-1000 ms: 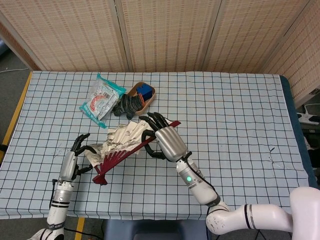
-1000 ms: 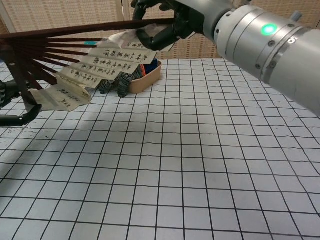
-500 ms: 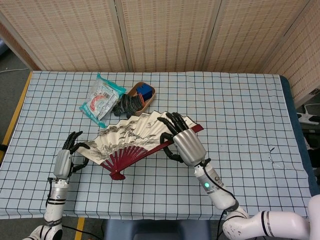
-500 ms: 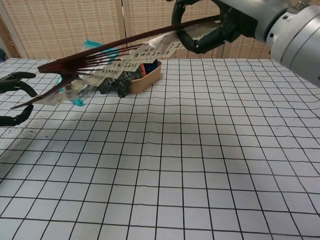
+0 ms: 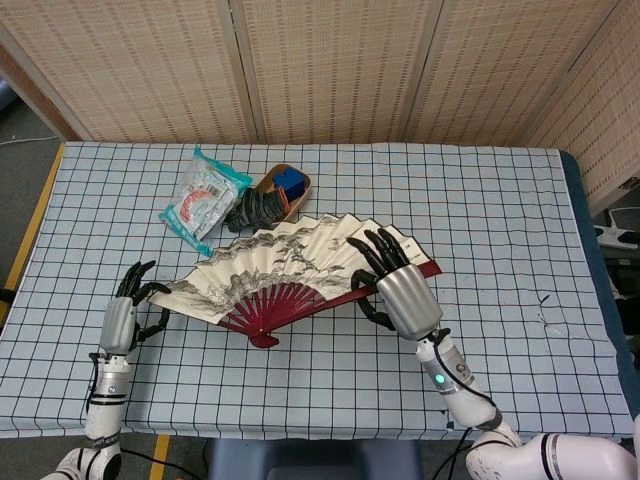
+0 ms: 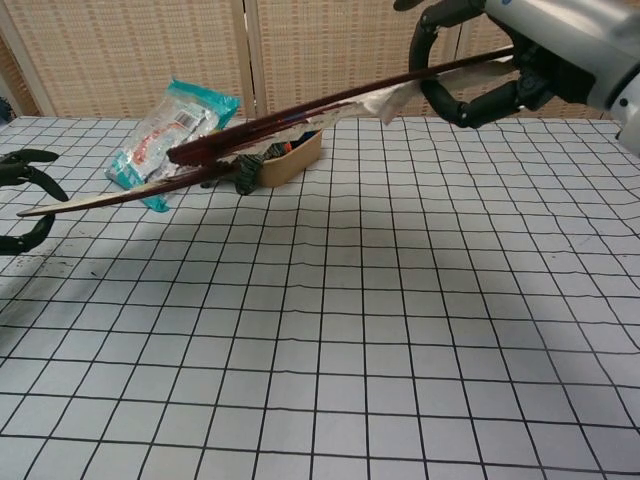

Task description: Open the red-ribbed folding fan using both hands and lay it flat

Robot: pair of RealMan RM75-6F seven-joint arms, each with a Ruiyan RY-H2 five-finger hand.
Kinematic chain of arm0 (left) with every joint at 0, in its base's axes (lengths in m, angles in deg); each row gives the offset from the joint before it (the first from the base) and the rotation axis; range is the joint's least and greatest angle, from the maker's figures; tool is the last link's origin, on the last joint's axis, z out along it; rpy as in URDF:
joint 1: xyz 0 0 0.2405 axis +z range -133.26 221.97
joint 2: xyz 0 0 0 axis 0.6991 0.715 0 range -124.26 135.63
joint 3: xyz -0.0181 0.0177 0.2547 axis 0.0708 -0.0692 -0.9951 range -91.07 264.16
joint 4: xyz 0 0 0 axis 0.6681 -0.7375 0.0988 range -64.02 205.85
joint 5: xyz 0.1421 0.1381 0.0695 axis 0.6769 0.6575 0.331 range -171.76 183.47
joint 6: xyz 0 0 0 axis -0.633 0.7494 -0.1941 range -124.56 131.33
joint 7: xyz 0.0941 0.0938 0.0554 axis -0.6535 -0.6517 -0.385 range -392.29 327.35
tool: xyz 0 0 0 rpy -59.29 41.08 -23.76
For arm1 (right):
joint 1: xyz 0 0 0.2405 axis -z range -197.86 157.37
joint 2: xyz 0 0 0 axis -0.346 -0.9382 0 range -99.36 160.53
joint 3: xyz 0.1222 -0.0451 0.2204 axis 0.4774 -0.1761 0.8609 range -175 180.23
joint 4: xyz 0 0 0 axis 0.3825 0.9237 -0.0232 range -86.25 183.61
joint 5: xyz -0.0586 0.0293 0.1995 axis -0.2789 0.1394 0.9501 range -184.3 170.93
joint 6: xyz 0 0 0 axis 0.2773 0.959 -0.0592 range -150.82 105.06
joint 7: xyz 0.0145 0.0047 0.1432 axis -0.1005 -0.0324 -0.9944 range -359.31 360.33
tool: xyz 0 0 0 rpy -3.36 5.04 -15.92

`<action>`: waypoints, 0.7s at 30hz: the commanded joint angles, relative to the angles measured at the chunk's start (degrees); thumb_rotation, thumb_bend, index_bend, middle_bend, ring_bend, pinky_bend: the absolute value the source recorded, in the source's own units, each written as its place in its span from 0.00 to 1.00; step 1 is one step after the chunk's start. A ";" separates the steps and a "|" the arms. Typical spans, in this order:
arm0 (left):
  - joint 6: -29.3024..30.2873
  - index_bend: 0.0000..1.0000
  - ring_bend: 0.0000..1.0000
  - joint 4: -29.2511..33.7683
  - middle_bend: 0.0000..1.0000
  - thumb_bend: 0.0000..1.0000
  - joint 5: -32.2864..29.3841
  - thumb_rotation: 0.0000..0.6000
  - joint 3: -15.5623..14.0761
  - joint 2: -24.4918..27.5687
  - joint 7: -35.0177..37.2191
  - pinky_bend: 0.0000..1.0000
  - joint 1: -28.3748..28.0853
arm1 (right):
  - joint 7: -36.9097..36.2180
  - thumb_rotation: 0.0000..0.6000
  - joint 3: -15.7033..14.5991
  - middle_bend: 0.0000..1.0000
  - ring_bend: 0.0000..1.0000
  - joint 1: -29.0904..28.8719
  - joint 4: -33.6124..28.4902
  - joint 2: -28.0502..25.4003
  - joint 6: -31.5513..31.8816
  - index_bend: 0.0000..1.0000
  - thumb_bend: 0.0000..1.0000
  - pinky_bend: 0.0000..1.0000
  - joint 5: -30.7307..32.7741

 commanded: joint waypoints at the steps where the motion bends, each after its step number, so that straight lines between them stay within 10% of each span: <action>1: -0.14 0.41 0.00 -1.22 0.09 0.46 -0.11 1.00 0.00 -0.43 0.73 0.11 -0.15 | -0.77 1.00 -0.82 0.10 0.00 1.24 1.75 0.09 1.19 0.68 0.62 0.00 -1.26; 17: -0.27 0.40 0.00 -6.35 0.09 0.46 0.16 1.00 -0.58 -1.69 2.55 0.11 -0.53 | -7.07 1.00 -3.08 0.10 0.00 5.94 9.97 1.64 3.00 0.65 0.62 0.00 -2.16; 21: 0.41 0.38 0.00 -6.64 0.09 0.46 0.40 1.00 -0.81 -1.40 3.55 0.11 -0.27 | -7.01 1.00 -7.17 0.08 0.00 8.38 11.34 -0.82 1.93 0.34 0.60 0.00 -3.39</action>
